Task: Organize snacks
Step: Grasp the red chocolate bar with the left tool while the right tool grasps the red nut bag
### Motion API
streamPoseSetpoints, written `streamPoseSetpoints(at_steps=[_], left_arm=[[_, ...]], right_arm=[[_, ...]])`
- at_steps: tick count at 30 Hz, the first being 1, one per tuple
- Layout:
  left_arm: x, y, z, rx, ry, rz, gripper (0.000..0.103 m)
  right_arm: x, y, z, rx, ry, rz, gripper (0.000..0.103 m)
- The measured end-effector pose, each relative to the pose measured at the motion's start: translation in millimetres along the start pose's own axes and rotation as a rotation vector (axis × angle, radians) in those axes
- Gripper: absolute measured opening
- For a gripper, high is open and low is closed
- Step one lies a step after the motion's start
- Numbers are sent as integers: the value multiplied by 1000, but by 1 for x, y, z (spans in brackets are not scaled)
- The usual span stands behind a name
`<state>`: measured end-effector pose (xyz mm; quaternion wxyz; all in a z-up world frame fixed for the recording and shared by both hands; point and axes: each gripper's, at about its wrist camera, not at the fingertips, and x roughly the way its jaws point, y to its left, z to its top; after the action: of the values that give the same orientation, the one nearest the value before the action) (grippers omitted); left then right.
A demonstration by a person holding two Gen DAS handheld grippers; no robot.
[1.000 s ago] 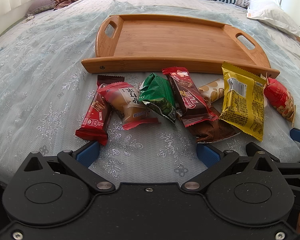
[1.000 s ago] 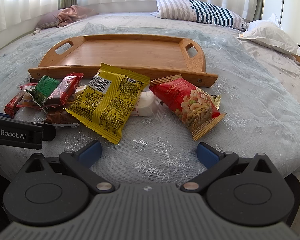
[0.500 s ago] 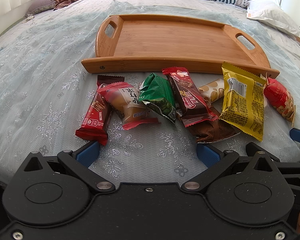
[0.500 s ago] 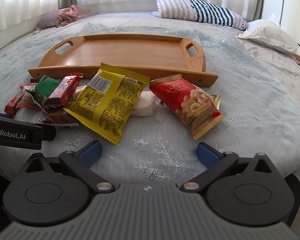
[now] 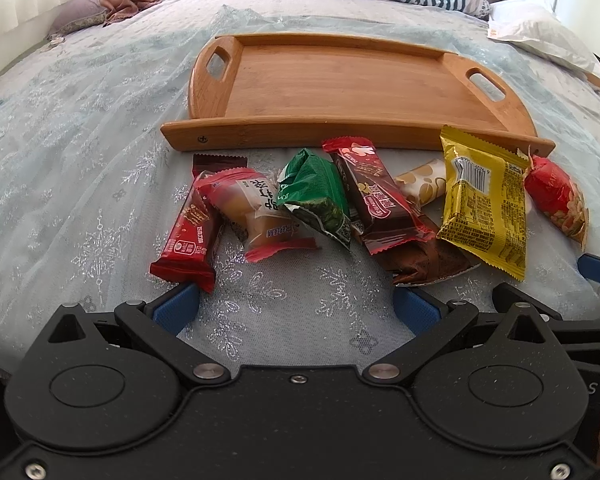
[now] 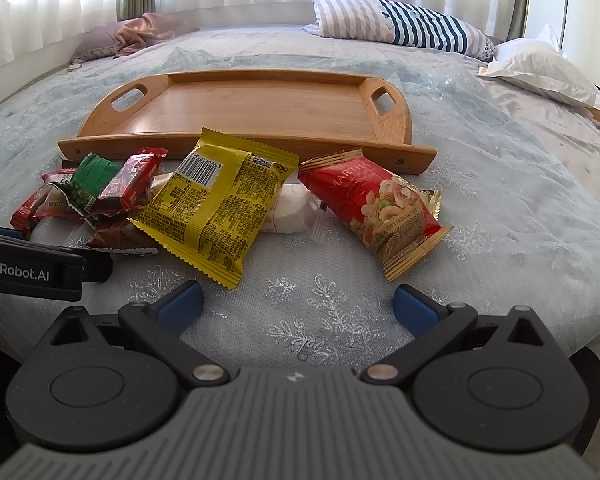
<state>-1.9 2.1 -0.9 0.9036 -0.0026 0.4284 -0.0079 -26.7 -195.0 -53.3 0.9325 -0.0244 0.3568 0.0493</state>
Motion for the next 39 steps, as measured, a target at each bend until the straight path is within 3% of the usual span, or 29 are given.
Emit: streamPoseSetpoints(at_steps=[7, 10, 14, 18, 22, 26, 30, 35, 39], left_arm=[[0, 6, -3, 55, -36, -42, 103], [-6, 13, -2, 25, -35, -59, 102], [-24, 20, 1, 2, -53, -65, 77], [-44, 31, 7, -14, -113, -71, 69], [-50, 43, 18, -27, -163, 2, 50], [-37, 59, 24, -54, -136, 58, 33], [-24, 66, 22, -57, -97, 56, 29], [-15, 65, 23, -38, -95, 42, 26], [-9, 69, 27, -73, -77, -21, 26]], right_arm=[[-4, -1, 0, -6, -2, 8, 103], [-9, -3, 3, -1, -11, 7, 103], [-22, -12, 4, 28, -68, 16, 103], [-37, -24, 10, 21, -162, -2, 103], [-38, -34, 19, -35, -220, -76, 98], [-26, -48, 27, -68, -201, -114, 90], [-17, -51, 31, -103, -151, -113, 76], [-11, -44, 32, -142, -135, -81, 75], [-4, -41, 36, -171, -130, -44, 76]])
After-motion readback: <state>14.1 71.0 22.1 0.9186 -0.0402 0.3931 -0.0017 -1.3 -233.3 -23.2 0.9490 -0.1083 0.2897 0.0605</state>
